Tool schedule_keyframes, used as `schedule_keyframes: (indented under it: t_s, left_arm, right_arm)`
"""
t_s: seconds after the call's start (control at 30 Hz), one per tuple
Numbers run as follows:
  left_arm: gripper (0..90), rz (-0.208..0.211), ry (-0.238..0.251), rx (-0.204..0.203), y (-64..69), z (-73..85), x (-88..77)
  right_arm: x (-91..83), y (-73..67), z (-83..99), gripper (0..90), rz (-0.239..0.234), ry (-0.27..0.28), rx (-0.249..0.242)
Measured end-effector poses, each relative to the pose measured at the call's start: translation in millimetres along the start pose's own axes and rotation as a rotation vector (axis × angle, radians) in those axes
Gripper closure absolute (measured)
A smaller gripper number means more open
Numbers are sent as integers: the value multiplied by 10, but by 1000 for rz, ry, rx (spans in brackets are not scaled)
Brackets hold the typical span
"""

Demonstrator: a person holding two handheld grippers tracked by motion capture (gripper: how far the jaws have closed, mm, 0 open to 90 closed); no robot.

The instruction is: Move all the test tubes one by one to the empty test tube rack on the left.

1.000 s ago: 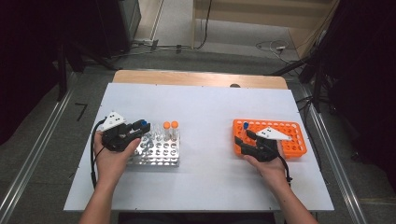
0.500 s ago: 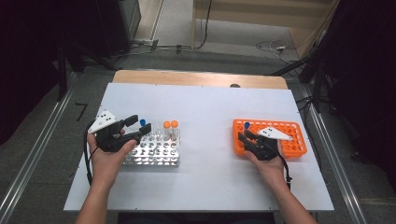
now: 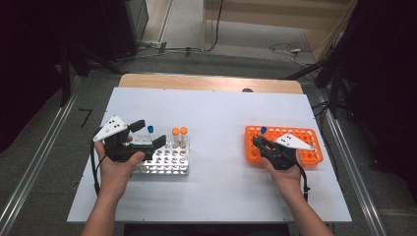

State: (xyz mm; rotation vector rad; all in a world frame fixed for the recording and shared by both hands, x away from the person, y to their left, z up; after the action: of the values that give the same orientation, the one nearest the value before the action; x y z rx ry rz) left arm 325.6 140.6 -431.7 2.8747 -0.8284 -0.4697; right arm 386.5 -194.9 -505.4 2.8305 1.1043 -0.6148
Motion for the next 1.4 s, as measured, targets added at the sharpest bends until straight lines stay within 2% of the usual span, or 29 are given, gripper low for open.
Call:
schedule_keyframes:
  t_s: [0.23,0.5,0.8,1.07,1.4]
  left_arm:
    - [0,40,-4,25,193,-9,58]
    - [0,99,-10,49,452,-3,134]
    - [0,170,-25,66,753,41,248]
    - [11,221,-44,81,967,99,331]
    - [108,275,-46,88,1179,139,381]
  right_arm:
    - [-87,-114,-75,747,-65,10,-4]
    - [-120,-381,-98,747,-137,-8,-41]
    - [-153,-697,-120,748,-239,-24,-73]
    - [-140,-973,-93,748,-312,-49,-110]
    - [-141,-1261,-62,748,-387,-71,-156]
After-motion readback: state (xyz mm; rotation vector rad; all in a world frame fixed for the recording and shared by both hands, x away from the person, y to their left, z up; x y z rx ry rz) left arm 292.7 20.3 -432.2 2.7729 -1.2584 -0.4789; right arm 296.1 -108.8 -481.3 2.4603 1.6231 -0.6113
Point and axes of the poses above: each handheld gripper's, and its own axes: x roughly forward along the jaws, z roughly out of its underside, y roughly to its right, the point moved 9 cm from there along x, roughly forward along the jaws, and after that the axes turned 6 degrees about -z, right-handed, at the moved point
